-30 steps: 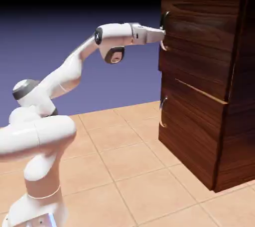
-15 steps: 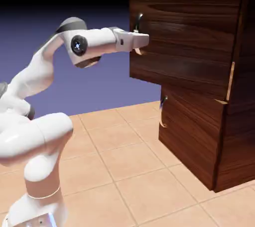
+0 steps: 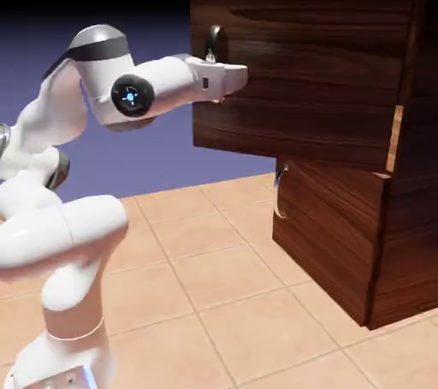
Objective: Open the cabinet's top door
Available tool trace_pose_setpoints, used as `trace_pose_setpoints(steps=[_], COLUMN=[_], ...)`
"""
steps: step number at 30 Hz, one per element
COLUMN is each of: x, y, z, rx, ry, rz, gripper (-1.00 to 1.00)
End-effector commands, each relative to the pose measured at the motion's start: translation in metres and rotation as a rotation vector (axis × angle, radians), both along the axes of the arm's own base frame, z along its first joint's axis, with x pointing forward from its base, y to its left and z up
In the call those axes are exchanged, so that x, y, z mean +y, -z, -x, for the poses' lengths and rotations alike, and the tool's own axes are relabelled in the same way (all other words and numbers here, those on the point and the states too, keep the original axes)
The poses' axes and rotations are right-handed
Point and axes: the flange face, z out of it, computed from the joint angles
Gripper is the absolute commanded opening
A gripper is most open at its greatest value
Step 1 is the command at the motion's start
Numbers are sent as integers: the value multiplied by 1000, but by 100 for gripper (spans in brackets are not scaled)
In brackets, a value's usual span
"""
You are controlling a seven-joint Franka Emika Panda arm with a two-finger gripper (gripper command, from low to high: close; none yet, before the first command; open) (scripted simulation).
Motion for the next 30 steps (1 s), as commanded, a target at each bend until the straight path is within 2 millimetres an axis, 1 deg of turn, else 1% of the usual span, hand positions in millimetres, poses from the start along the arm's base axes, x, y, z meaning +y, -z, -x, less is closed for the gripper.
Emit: trace_pose_setpoints(steps=[1,7,15,22,28,30], x=[-8,-54,-111,-162,-209,-217], y=[0,0,0,0,0,0], z=[3,17,26,28,23,22], rx=[0,0,0,0,0,-1], ry=[-20,-142,-288,-418,-536,-558], rz=[0,0,0,0,0,1], gripper=[-100,-100,-100,-100,-100,-100])
